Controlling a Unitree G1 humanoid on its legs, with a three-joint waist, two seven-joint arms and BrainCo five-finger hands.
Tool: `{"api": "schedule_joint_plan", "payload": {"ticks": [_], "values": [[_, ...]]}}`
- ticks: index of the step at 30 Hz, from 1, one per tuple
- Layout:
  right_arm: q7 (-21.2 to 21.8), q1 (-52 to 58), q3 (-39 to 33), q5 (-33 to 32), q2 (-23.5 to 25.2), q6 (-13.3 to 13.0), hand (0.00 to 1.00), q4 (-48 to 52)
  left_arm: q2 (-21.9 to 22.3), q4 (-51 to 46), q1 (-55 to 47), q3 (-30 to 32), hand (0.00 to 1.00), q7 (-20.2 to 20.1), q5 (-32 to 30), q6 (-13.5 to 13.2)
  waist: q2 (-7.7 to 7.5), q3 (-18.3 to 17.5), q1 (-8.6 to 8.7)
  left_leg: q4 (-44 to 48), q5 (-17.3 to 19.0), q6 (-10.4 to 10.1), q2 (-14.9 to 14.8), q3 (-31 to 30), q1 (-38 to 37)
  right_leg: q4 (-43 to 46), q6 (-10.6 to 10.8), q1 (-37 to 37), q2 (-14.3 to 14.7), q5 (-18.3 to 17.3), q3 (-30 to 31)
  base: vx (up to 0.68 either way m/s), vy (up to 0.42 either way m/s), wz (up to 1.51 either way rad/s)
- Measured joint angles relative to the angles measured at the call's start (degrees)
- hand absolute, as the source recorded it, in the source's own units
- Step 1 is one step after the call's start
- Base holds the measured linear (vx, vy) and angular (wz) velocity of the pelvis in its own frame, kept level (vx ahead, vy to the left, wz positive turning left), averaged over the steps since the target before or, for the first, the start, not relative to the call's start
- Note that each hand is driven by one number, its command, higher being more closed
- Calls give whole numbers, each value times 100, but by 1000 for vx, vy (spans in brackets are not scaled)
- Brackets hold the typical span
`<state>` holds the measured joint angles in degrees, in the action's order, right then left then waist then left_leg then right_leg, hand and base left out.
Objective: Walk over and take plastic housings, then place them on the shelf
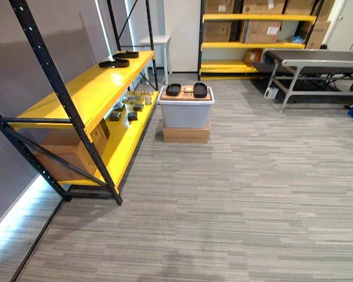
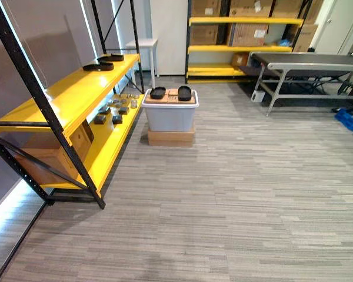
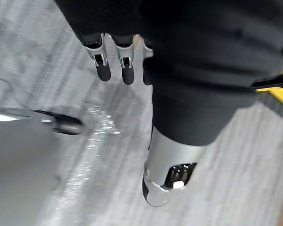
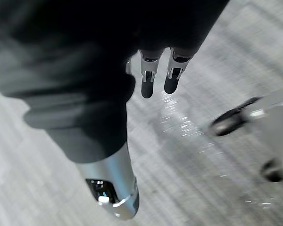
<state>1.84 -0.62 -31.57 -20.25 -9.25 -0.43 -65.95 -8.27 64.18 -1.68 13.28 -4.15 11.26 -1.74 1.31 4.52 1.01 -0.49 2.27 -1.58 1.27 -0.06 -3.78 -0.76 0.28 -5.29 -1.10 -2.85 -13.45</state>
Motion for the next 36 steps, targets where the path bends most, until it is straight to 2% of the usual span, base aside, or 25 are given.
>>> {"api": "schedule_joint_plan", "payload": {"ticks": [1, 11, 18, 28, 36], "values": [[12, -172, -1, -27, -78, -57, 0, 16, -42, -88, 12, 0, 0, -4, 4, -55, -6, 67, 2, -50, -18, -201, -7, 15, -103, -1, 11, -76, -7, -3, -3, 41, -32, -4], [97, -405, 8, -156, -308, -96, 0, 265, -129, -111, -145, 369, 0, 27, 111, -132, 13, 135, 7, -127, 0, -250, -31, 327, -334, -32, 174, -263, 1, -105, 44, 31, -11, -6], [94, -405, 31, -178, -309, -96, 0, 262, -76, -228, -139, 553, 0, 114, 325, -205, 45, 151, 50, -119, 1, -247, -32, 356, -336, -30, 175, -264, 0, -107, 48, -21, -3, -1], [102, -358, 195, -195, -222, -95, 0, 234, -21, -232, -144, 545, 0, 214, 302, -214, 76, 148, 96, -111, 4, -235, -48, 475, -346, 14, 170, -265, 2, -109, 27, -69, 0, 0], [108, -197, 374, -189, -156, -92, 0, 220, -21, -231, -209, 411, 0, 239, 293, -220, 110, 80, 95, -300, -74, -48, -62, 481, -357, -27, 126, -250, 40, -79, -61, -51, -8, 4]]}}
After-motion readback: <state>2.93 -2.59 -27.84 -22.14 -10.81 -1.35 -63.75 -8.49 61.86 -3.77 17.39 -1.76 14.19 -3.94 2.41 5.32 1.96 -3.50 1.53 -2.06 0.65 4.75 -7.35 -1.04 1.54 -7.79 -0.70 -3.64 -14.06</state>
